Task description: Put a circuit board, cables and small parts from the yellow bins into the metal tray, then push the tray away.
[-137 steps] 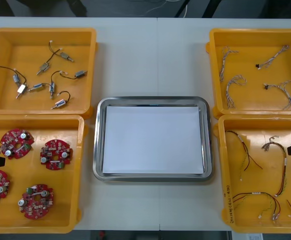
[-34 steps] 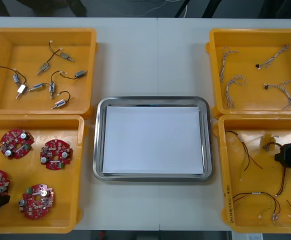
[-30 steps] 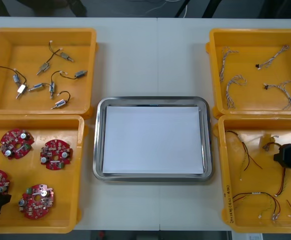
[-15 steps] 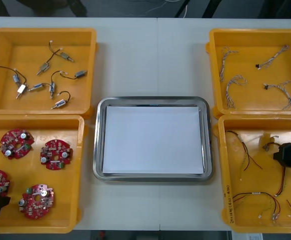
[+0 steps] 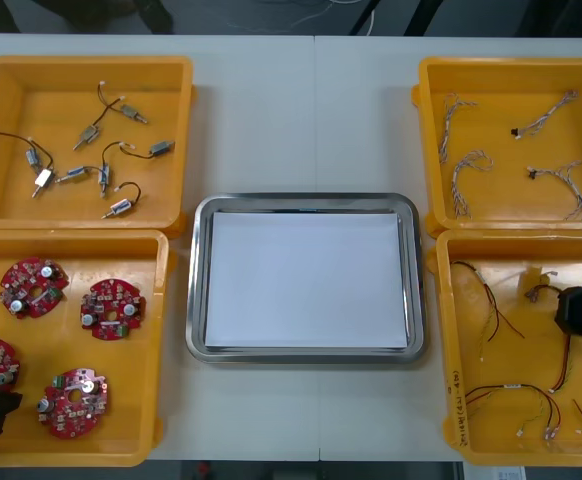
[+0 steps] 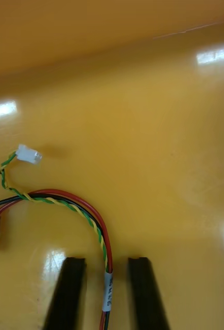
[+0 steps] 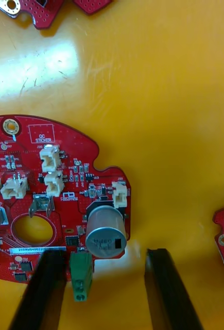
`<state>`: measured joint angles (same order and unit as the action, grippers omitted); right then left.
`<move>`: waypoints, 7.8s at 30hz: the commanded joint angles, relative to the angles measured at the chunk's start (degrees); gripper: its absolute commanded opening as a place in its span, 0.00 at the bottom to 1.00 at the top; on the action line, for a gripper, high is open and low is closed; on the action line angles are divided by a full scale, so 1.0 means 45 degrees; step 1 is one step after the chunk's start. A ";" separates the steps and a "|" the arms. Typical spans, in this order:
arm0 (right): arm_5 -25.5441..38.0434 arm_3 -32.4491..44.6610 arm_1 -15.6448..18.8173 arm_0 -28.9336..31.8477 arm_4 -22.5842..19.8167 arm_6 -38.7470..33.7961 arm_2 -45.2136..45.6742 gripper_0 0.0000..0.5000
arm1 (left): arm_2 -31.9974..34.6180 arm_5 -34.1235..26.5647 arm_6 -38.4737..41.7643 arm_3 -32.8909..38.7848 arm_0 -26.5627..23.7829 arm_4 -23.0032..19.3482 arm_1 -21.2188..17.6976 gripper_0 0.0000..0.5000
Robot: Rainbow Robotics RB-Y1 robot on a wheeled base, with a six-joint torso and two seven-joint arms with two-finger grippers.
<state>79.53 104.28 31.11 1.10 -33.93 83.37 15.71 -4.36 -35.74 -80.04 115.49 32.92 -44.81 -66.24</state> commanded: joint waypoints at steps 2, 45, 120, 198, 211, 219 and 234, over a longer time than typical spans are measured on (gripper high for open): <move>-0.0096 0.0128 -0.0213 0.0399 -0.0057 -0.0304 -0.0248 0.00 | -0.0165 0.0149 -0.1647 -0.0058 -0.0207 0.0153 -0.0534 0.00; 0.6770 0.4053 0.2189 -0.2159 -0.1209 -0.0343 0.2584 0.00 | 0.5070 -0.7293 -0.0963 0.3692 -0.0363 -0.2523 0.0267 0.00; 0.6770 0.7764 0.3967 -0.6593 -0.4861 -0.0265 -0.5502 0.00 | -0.5907 -1.3914 0.7846 0.5762 -1.4172 -0.0062 0.3646 0.00; 0.6770 0.7764 0.3967 -0.6593 -0.4939 -0.0284 -0.5521 0.00 | -1.2059 -1.0379 1.2631 0.1309 -1.6593 0.3493 0.5912 1.00; 0.6770 0.7901 0.3947 -0.7570 -0.5115 -0.0460 -0.6967 0.00 | -0.9481 -1.2722 1.2435 0.2324 -1.6691 0.1852 0.5580 1.00; 0.6770 0.7881 0.3303 -0.8351 -0.4510 -0.0577 -0.8783 0.00 | -0.6981 -1.4539 1.2240 0.3281 -1.6730 -0.0023 0.4896 1.00; 0.5959 0.6065 0.1389 -0.9386 -0.2498 -0.0226 -1.1967 0.00 | -0.3465 -1.6503 1.1107 0.2207 -1.6711 -0.1507 0.4017 1.00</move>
<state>107.97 133.07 40.11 -38.96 -46.93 83.30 -35.56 -23.52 -109.44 -27.42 127.11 -39.93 -50.67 -45.84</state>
